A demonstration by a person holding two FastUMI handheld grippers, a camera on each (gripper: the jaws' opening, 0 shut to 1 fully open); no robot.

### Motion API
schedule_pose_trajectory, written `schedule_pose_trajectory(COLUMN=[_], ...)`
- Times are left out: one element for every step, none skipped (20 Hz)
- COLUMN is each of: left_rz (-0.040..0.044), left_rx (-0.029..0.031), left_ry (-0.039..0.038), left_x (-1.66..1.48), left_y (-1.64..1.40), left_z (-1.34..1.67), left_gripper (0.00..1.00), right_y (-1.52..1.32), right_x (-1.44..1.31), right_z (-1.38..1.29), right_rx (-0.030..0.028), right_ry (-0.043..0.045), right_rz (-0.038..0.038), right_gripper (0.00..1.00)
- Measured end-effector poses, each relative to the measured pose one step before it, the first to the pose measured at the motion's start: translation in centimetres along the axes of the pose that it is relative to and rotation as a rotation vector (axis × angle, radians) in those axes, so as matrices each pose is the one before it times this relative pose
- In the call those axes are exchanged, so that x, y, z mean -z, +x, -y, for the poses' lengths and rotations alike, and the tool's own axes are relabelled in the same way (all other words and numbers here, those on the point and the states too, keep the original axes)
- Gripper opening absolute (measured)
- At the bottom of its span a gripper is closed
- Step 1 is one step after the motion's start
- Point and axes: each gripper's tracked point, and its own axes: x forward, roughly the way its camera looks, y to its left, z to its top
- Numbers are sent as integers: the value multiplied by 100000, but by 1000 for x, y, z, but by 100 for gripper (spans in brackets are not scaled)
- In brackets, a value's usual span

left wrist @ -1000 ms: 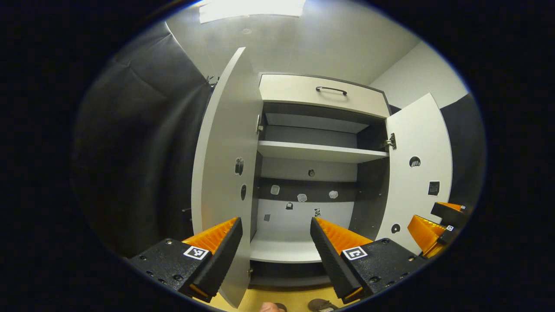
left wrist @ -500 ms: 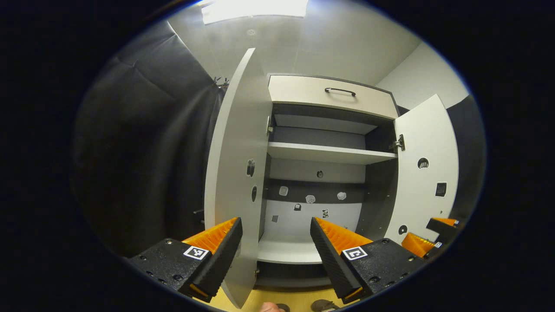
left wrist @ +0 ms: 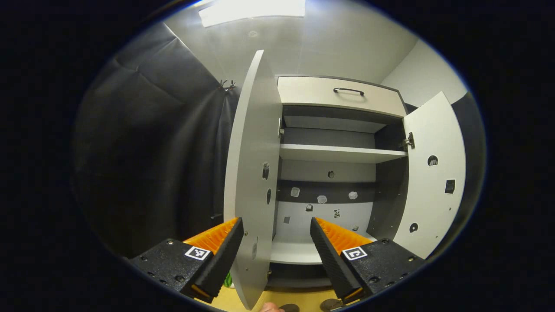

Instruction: Grab one shoe with the right hand and put it into the shoe cabinet, grab the other shoe with the left hand and put it into the shoe cabinet; then close the right door with the right hand and the left door with the left hand.

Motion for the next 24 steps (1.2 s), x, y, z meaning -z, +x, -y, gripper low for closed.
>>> schedule_pose_trajectory(left_rz=[-93, -258, -257, -383, -531, -457, 30, 81, -149, 5, 66, 38, 246, 197, 236, 240, 248, -20, -108, -112, -238, -388, -277, -452], left_rx=[-147, -272, -289, -112, -80, -312, -374, -249, -776, -702, -511, -906, -1010, -764, -635, -693, -575, -653, -836, -916, -926, -1056, -1107, -1343], left_ry=[621, 669, 568, 499, 464, 238, -75, -220, -96, -179, -248, -83, 142, 236, 317, 329, 193, 49, 18, -114, -238, -276, -19, 399], left_x=[-13, 7, 162, 94, 90, 68, -52, 18, -25, -81, -48, -14, -123, -177, -50, -66, -155, -118, 35, 4, 40, 165, 95, 166], left_y=[-73, 13, -69, -99, -60, -106, -107, -88, -110, -113, -225, -123, -110, -252, -205, -322, -208, -184, -241, -282, -313, -264, -336, -275], left_z=[0, -26, -36, -47, -62, -47, -121, -51, -196, -209, -175, -229, -284, -156, -170, -198, -135, -120, -210, -213, -190, -219, -193, -386], left_gripper=[92, 94, 94, 94, 94, 94, 94, 94, 94, 94, 92, 95, 92, 96, 96, 96, 96, 92, 92, 96, 96, 96, 96, 96], right_y=[358, 333, 403, 383, 513, 518, 519, 651, 575, 399, 737, 832, 666, 530, 684, 662, 570, 506, 554, 674, 822, 734, 755, 731], right_x=[2143, 2026, 1972, 1921, 1667, 1559, 1404, 1496, 1668, 1460, 1558, 1337, 1083, 1173, 897, 818, 734, 733, 463, 651, 577, 269, -83, -269], right_z=[-137, -76, -112, -192, -39, -28, -44, 12, -218, -248, -161, -14, -141, -150, -30, -3, -53, -10, -60, -97, -258, -212, 33, -26], right_rx=[-458, -296, -848, -851, -768, -693, -501, -607, -909, -1653, -1057, -1122, -930, -581, -529, -522, -402, -456, -728, -391, -1127, -540, 154, -249], right_ry=[530, 387, 94, 108, 64, 211, 159, 146, 429, 566, 712, 703, 631, 458, 153, -75, -224, -70, -322, -869, -1294, -1510, -1235, -965], right_rz=[-3744, -3951, -3784, -3525, -3448, -3118, -3100, -3183, -4183, -4193, -4117, -3799, -3386, -3038, -2475, -2084, -2514, -2162, -1724, -1717, -1647, -1225, -466, -585], right_gripper=[98, 98, 98, 98, 99, 98, 98, 98, 98, 98, 99, 99, 99, 99, 99, 99, 99, 98, 98, 98, 97, 97, 82, 84])
